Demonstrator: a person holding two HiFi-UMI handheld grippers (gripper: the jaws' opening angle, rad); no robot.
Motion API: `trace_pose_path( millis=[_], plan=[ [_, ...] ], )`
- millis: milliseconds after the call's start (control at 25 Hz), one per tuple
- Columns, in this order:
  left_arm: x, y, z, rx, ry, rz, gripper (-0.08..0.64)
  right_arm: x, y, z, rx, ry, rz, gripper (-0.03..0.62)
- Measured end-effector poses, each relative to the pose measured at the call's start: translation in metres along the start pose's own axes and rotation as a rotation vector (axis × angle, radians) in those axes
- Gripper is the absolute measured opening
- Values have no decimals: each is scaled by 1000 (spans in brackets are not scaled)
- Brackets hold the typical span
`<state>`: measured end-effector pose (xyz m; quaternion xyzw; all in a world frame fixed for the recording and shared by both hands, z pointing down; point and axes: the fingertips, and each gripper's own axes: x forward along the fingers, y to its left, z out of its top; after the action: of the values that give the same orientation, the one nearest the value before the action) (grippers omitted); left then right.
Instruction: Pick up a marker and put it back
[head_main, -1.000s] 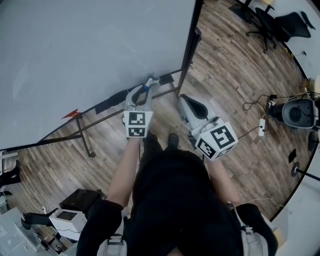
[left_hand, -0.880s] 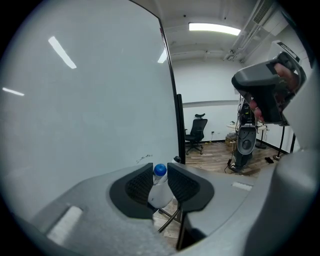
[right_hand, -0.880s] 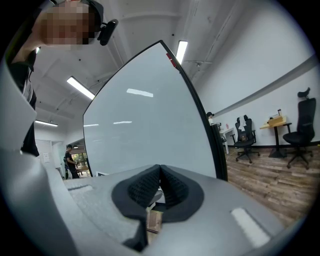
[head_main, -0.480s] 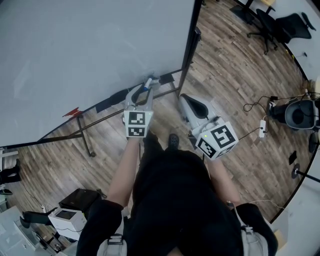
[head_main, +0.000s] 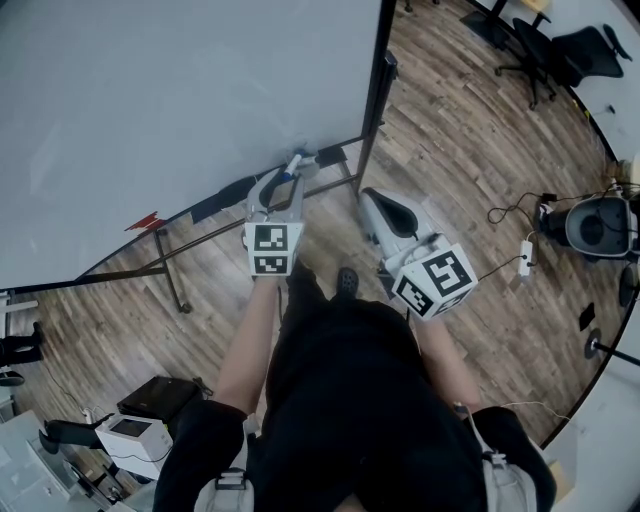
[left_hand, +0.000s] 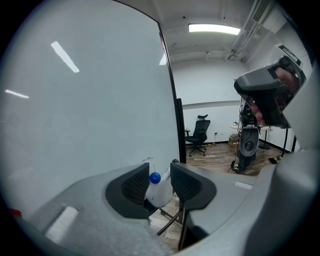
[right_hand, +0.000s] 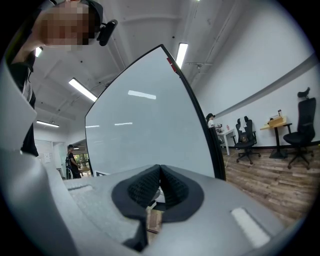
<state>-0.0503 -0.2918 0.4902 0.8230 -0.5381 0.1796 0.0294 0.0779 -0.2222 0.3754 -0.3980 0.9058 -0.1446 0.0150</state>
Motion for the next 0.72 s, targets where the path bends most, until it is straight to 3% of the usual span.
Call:
trace_pose_path(
  millis=[720],
  plan=[
    [-42, 9, -1, -26, -12, 65, 138, 0, 23, -19, -3, 26, 53, 2]
  ],
)
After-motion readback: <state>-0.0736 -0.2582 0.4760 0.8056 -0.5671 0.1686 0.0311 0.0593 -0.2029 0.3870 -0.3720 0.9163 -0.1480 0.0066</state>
